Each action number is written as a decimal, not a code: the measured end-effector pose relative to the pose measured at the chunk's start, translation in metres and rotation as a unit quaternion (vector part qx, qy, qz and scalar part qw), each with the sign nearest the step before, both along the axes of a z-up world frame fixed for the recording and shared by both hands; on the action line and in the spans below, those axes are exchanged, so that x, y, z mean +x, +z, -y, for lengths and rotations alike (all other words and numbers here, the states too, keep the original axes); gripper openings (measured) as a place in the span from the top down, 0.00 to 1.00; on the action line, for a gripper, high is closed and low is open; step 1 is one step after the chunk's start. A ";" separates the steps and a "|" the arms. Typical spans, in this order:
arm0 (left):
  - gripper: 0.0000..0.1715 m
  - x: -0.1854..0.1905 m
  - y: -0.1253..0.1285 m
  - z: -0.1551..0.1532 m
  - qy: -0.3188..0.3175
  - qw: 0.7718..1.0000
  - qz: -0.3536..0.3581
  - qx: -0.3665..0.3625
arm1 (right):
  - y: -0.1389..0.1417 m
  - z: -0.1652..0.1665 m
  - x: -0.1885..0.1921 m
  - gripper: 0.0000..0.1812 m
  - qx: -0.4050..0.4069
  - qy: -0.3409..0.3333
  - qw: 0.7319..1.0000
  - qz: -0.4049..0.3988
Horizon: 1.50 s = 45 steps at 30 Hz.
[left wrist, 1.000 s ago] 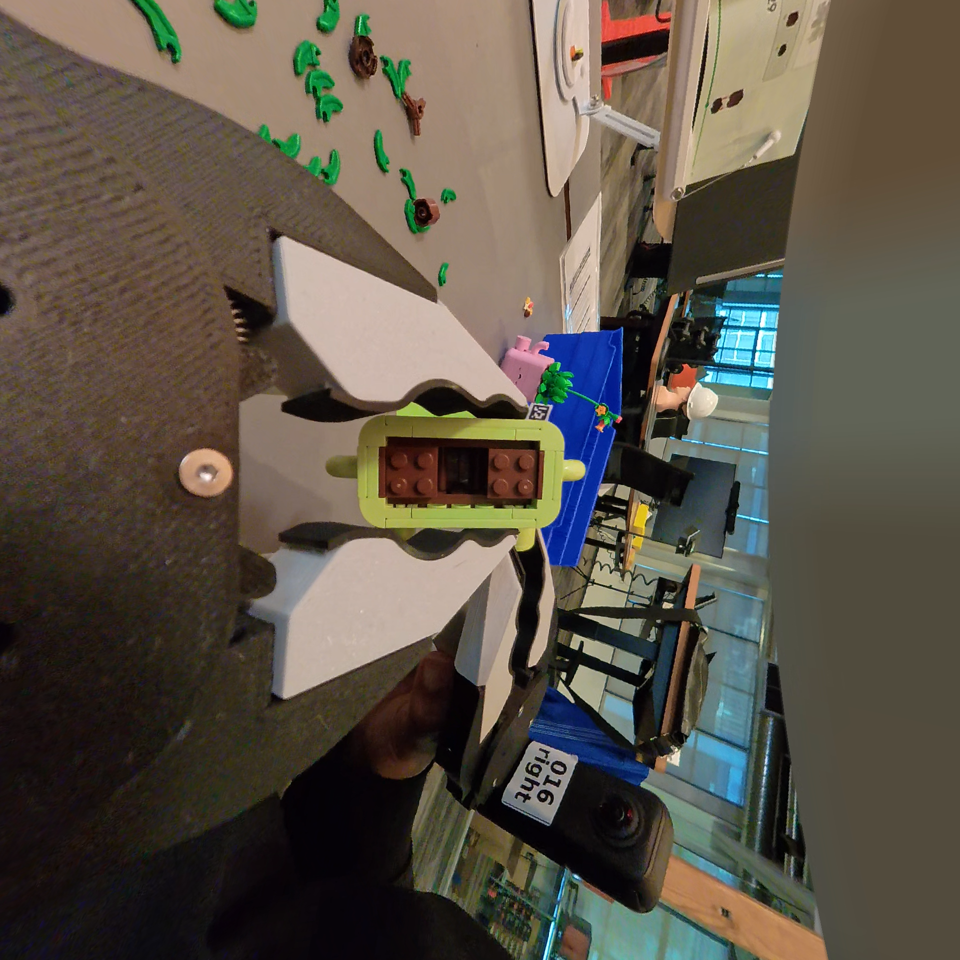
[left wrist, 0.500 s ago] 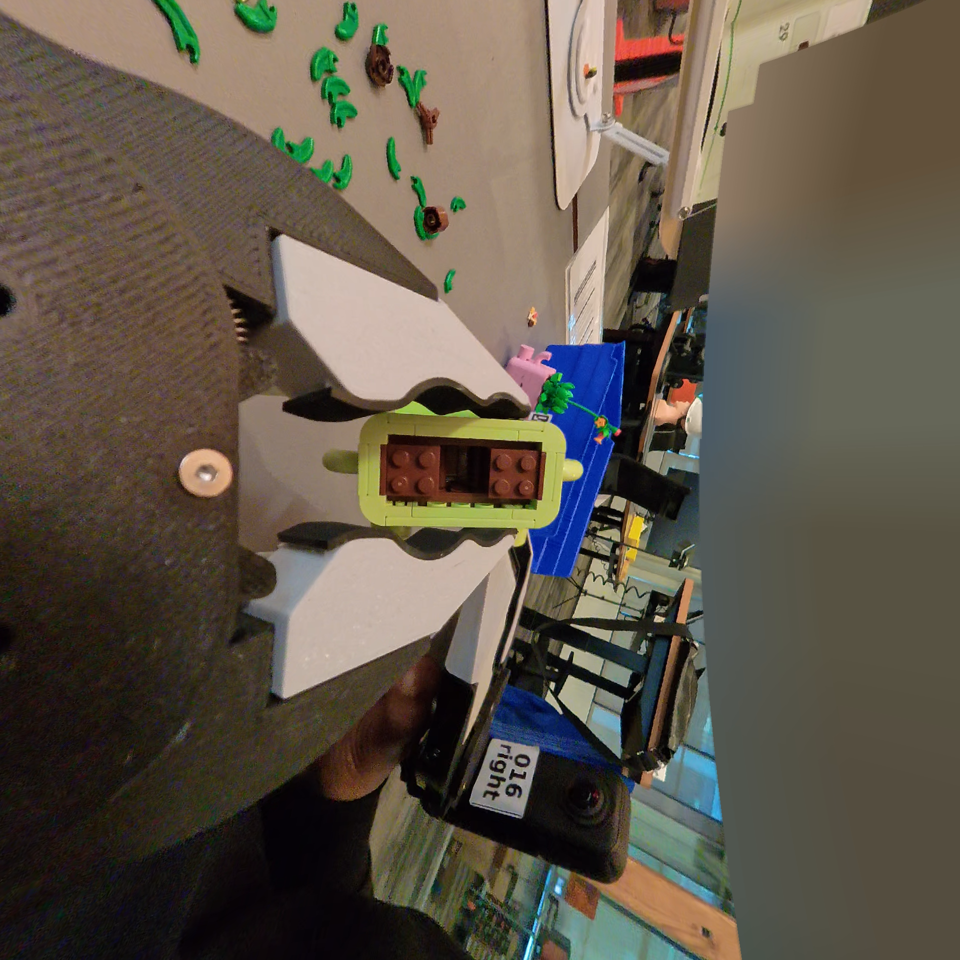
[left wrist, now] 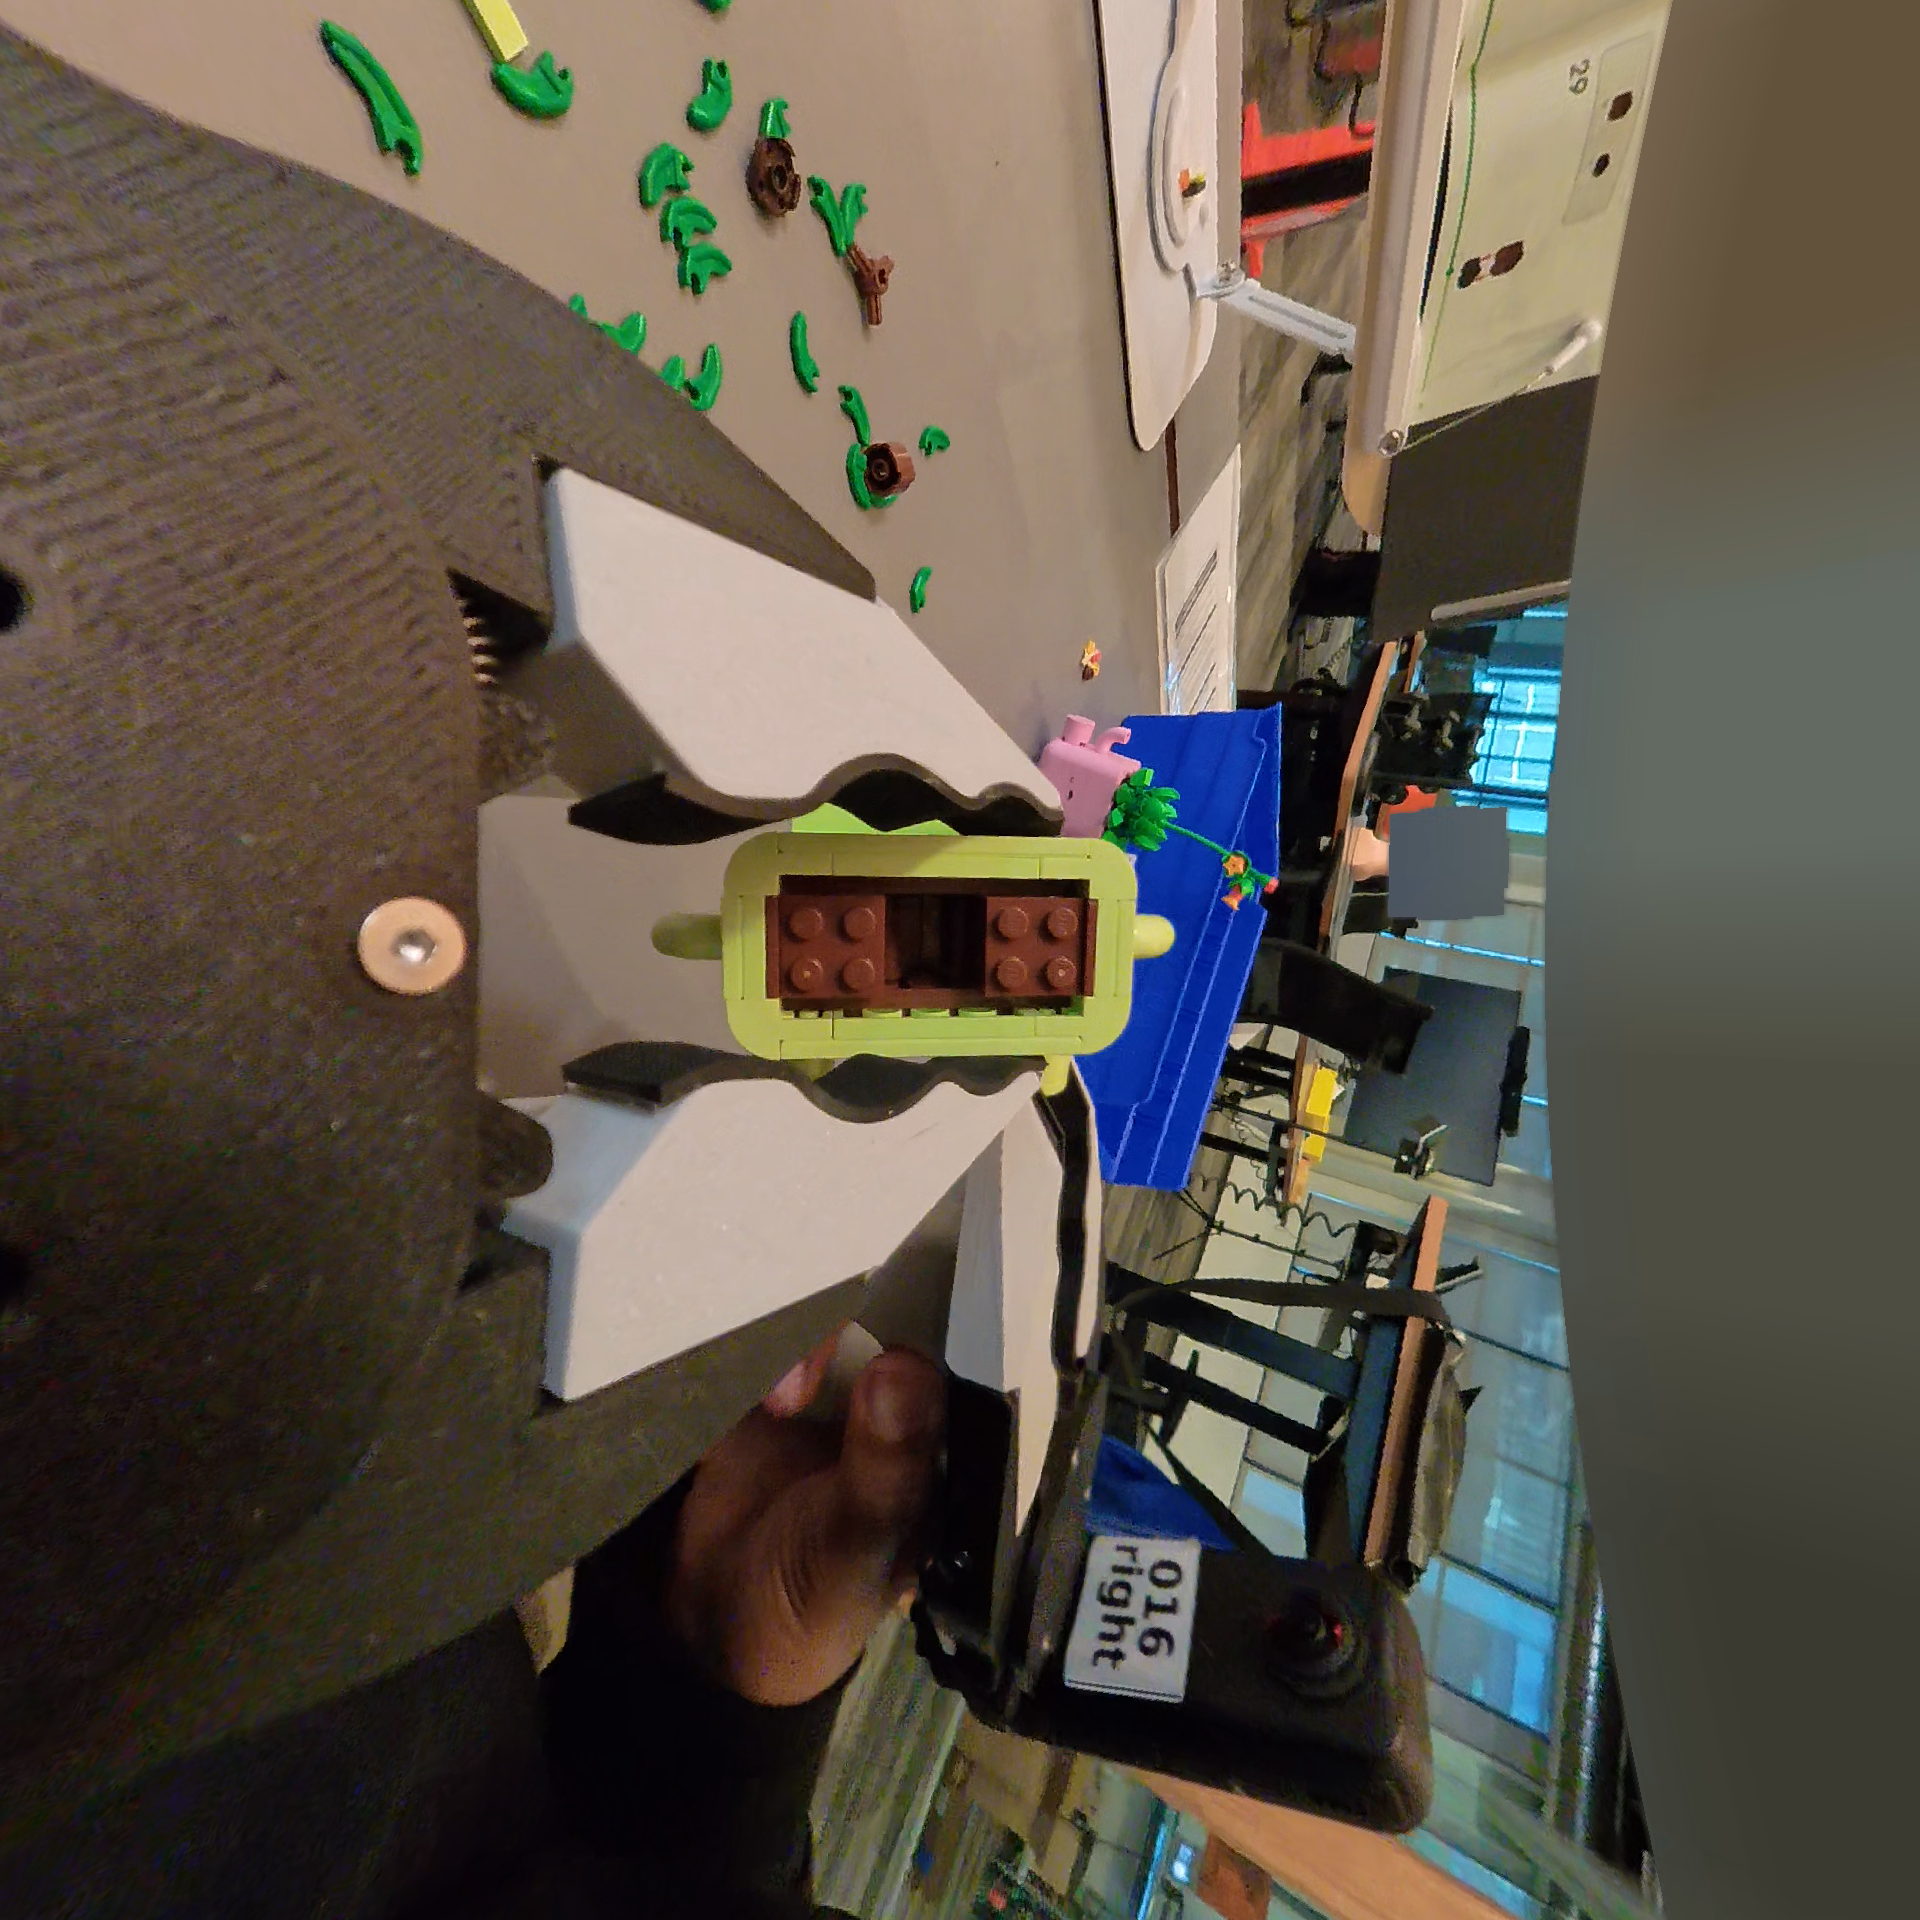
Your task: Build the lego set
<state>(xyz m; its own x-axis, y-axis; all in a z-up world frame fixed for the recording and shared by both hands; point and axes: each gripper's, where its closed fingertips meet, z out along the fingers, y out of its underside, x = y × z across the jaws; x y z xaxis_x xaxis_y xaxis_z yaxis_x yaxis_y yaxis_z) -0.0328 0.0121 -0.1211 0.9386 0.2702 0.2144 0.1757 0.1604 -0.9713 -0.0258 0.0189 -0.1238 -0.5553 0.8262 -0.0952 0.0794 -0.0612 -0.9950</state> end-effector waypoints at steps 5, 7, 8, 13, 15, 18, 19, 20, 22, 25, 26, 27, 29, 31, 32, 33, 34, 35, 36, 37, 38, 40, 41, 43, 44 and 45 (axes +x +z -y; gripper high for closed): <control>0.77 0.004 -0.004 -0.004 0.009 0.998 -0.046 -0.034 | -0.008 -0.003 0.003 0.92 0.044 0.017 0.998 0.034; 0.77 0.005 -0.006 -0.006 0.003 0.998 -0.046 -0.039 | -0.010 -0.003 0.005 0.92 0.053 0.030 0.997 0.047; 0.77 0.006 -0.008 -0.006 0.003 0.998 -0.053 -0.044 | -0.012 -0.004 0.006 0.92 0.053 0.036 0.996 0.055; 0.77 0.006 -0.009 -0.008 0.007 0.998 -0.052 -0.046 | -0.015 -0.005 0.006 0.92 0.017 0.041 0.996 0.081; 0.77 0.005 -0.010 -0.008 0.011 0.997 -0.056 -0.047 | -0.018 -0.005 0.005 0.92 -0.011 0.035 0.996 0.087; 0.77 0.004 -0.012 -0.008 0.000 0.998 -0.041 -0.043 | -0.019 -0.005 0.005 0.92 -0.065 0.034 0.993 0.095; 0.77 0.004 -0.013 -0.008 -0.002 0.998 -0.040 -0.044 | -0.019 -0.005 0.005 0.92 -0.079 0.034 0.991 0.098; 0.77 0.003 -0.014 -0.008 -0.002 0.998 -0.037 -0.048 | -0.020 -0.005 0.005 0.92 -0.086 0.032 0.991 0.102; 0.77 0.000 -0.015 -0.008 0.002 0.999 -0.020 -0.047 | -0.024 -0.006 0.003 0.92 -0.075 0.024 0.991 0.108; 0.76 -0.010 -0.014 -0.003 0.006 0.999 0.034 -0.021 | -0.044 -0.014 0.001 0.92 -0.005 0.004 0.990 0.139; 0.76 -0.015 -0.015 0.000 0.009 0.999 0.049 -0.015 | -0.056 -0.019 0.003 0.92 0.033 0.003 0.986 0.162; 0.76 -0.020 -0.017 0.002 0.009 0.998 0.065 -0.008 | -0.070 -0.024 0.005 0.92 0.078 0.004 0.979 0.191; 0.77 -0.027 -0.018 0.005 -0.002 0.994 0.112 0.018 | -0.097 -0.037 0.015 0.92 0.164 0.019 0.954 0.250; 0.76 -0.034 -0.021 0.007 -0.014 0.985 0.168 0.045 | -0.114 -0.050 0.024 0.92 0.218 0.028 0.927 0.304; 0.77 -0.037 -0.025 0.007 -0.017 0.980 0.194 0.052 | -0.118 -0.054 0.027 0.92 0.226 0.031 0.920 0.319; 0.77 -0.039 -0.029 0.007 -0.021 0.974 0.216 0.059 | -0.119 -0.058 0.028 0.92 0.227 0.030 0.917 0.327; 0.77 -0.040 -0.032 0.006 -0.027 0.969 0.236 0.065 | -0.118 -0.061 0.028 0.92 0.226 0.028 0.916 0.331; 0.77 -0.041 -0.035 0.005 -0.032 0.965 0.252 0.071 | -0.119 -0.065 0.028 0.92 0.228 0.026 0.914 0.335; 0.77 -0.042 -0.037 0.004 -0.034 0.961 0.265 0.075 | -0.120 -0.069 0.029 0.92 0.234 0.023 0.910 0.342; 0.77 -0.042 -0.039 0.002 -0.038 0.958 0.275 0.077 | -0.123 -0.074 0.031 0.92 0.245 0.021 0.903 0.352; 0.77 -0.041 -0.042 0.000 -0.042 0.955 0.283 0.078 | -0.127 -0.078 0.032 0.92 0.258 0.019 0.895 0.364; 0.77 -0.041 -0.047 -0.003 -0.047 0.950 0.299 0.079 | -0.134 -0.080 0.033 0.92 0.278 0.027 0.882 0.379; 0.77 -0.042 -0.046 -0.003 -0.049 0.949 0.300 0.081 | -0.134 -0.078 0.032 0.92 0.279 0.033 0.881 0.380; 0.77 -0.044 -0.047 -0.003 -0.048 0.948 0.305 0.083 | -0.134 -0.074 0.030 0.92 0.286 0.043 0.879 0.379; 0.77 -0.044 -0.047 -0.003 -0.050 0.946 0.310 0.085 | -0.135 -0.072 0.028 0.91 0.294 0.043 0.878 0.374; 0.77 -0.045 -0.047 -0.002 -0.051 0.944 0.314 0.088 | -0.134 -0.072 0.025 0.87 0.305 0.041 0.879 0.365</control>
